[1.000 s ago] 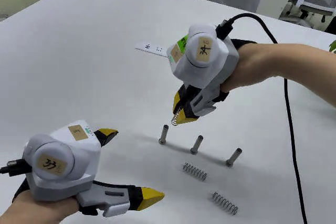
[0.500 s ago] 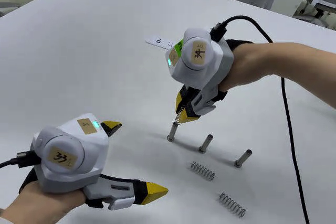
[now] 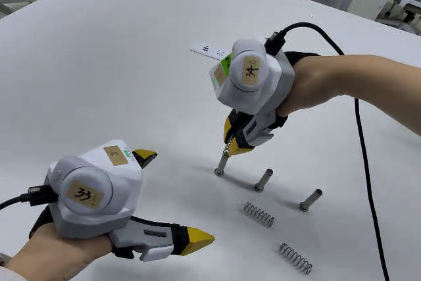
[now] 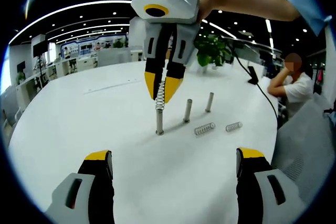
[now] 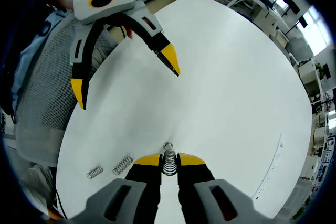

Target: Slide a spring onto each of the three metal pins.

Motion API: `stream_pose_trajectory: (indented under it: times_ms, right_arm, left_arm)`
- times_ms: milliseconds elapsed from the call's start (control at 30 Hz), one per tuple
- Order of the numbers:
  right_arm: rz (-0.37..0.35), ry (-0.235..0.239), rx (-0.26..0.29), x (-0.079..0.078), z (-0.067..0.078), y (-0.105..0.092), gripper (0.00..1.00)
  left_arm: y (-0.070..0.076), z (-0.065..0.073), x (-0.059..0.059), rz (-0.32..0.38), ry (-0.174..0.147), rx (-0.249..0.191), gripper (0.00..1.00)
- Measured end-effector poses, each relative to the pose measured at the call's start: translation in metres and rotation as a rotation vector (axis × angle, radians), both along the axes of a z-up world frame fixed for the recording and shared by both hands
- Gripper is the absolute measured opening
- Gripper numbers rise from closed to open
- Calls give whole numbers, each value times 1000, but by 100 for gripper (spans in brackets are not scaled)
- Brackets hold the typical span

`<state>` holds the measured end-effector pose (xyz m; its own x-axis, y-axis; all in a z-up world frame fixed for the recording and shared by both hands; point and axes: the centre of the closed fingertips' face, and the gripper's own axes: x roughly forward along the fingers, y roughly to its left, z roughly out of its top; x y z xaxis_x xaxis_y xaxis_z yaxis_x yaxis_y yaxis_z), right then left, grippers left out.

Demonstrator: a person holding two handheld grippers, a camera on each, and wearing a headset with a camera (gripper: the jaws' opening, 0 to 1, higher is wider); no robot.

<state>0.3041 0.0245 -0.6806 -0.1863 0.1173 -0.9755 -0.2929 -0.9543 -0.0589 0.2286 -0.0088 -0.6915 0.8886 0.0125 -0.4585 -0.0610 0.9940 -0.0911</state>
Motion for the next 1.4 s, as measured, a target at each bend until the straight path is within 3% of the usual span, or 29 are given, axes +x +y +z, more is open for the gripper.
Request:
stream_pose_trajectory:
  times_ms: [467, 1400]
  right_arm:
    - [15, -18, -9, 1, -7, 1, 12]
    - [-9, -41, -31, 2, -45, -1, 13]
  left_arm:
    - [-1, -2, -1, -4, 8, -12, 99]
    - [1, -4, -2, 3, 13, -20, 98]
